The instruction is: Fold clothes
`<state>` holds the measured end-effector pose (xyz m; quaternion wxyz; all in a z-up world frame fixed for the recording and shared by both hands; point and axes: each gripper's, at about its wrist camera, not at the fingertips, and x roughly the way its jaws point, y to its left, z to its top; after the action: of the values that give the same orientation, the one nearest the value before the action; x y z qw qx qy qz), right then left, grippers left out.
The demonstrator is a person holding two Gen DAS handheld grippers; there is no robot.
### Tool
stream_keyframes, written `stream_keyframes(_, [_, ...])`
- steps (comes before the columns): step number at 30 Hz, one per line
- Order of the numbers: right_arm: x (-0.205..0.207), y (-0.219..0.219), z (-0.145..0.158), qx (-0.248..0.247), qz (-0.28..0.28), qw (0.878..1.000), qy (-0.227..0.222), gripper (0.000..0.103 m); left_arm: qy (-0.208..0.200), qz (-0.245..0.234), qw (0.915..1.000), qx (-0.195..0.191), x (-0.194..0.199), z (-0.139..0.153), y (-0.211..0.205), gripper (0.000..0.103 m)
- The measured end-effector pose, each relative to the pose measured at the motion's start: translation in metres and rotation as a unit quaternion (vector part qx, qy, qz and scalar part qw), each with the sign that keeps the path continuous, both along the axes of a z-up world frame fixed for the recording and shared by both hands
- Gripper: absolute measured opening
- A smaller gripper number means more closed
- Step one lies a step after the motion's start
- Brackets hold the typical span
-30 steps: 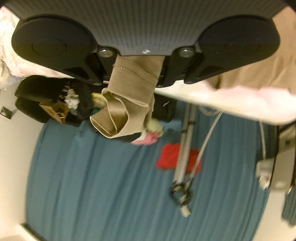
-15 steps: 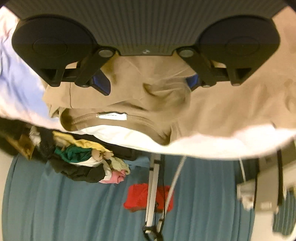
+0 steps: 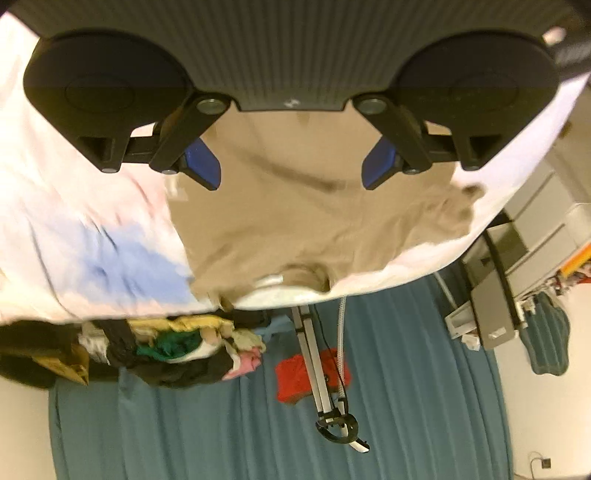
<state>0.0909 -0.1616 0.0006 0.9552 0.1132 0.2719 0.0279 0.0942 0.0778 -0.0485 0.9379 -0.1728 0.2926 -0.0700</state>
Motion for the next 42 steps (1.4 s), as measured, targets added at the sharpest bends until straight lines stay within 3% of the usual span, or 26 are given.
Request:
stream_keyframes(5, [-0.081, -0.029, -0.002, 0.017, -0.002, 1.0, -0.003, 0.085, -0.012, -0.043, 0.9981, 0.042, -0.032, 0.003, -0.036, 0.1])
stream_keyframes(10, [-0.141, -0.072, 0.004, 0.058, -0.012, 0.998, -0.02, 0.085, 0.006, -0.095, 0.9933, 0.066, -0.052, -0.003, -0.076, 0.1])
stream_keyframes(14, [-0.177, -0.103, 0.023, 0.012, -0.007, 0.998, -0.067, 0.085, 0.025, -0.133, 0.9874, 0.082, -0.065, -0.014, -0.105, 0.1])
stream_keyframes(18, [-0.203, -0.141, 0.028, -0.001, -0.055, 0.992, -0.111, 0.085, 0.038, -0.168, 0.9804, 0.097, -0.08, -0.019, -0.136, 0.099])
stream_keyframes(21, [-0.209, -0.177, 0.015, 0.054, -0.102, 0.988, -0.1, 0.085, 0.048, -0.201, 0.973, 0.103, -0.089, -0.02, -0.167, 0.098])
stream_keyframes(23, [-0.211, -0.198, 0.008, 0.117, -0.115, 0.982, -0.097, 0.085, 0.059, -0.223, 0.9678, 0.1, -0.092, -0.021, -0.19, 0.096])
stream_keyframes(27, [-0.221, -0.232, -0.004, 0.243, -0.127, 0.954, -0.123, 0.085, 0.067, -0.263, 0.9583, 0.089, -0.1, -0.029, -0.235, 0.09])
stream_keyframes(29, [-0.225, -0.243, -0.008, 0.262, -0.141, 0.946, -0.132, 0.086, 0.07, -0.283, 0.9532, 0.082, -0.105, -0.035, -0.257, 0.086])
stream_keyframes(32, [-0.226, -0.255, -0.017, 0.282, -0.168, 0.936, -0.123, 0.087, 0.085, -0.326, 0.9393, 0.062, -0.113, -0.05, -0.284, 0.079])
stream_keyframes(35, [-0.227, -0.263, -0.028, 0.31, -0.183, 0.927, -0.109, 0.087, 0.09, -0.349, 0.9291, 0.082, -0.117, -0.065, -0.306, 0.064])
stream_keyframes(39, [-0.231, -0.266, -0.033, 0.318, -0.189, 0.922, -0.109, 0.087, 0.101, -0.333, 0.9319, 0.102, -0.11, -0.086, -0.315, 0.041])
stream_keyframes(41, [-0.232, -0.264, -0.031, 0.313, -0.187, 0.925, -0.112, 0.087, 0.101, -0.322, 0.9367, 0.093, -0.104, -0.089, -0.306, 0.023])
stream_keyframes(42, [-0.232, -0.266, -0.03, 0.313, -0.184, 0.925, -0.112, 0.087, 0.105, -0.322, 0.9378, 0.076, -0.1, -0.091, -0.301, 0.007])
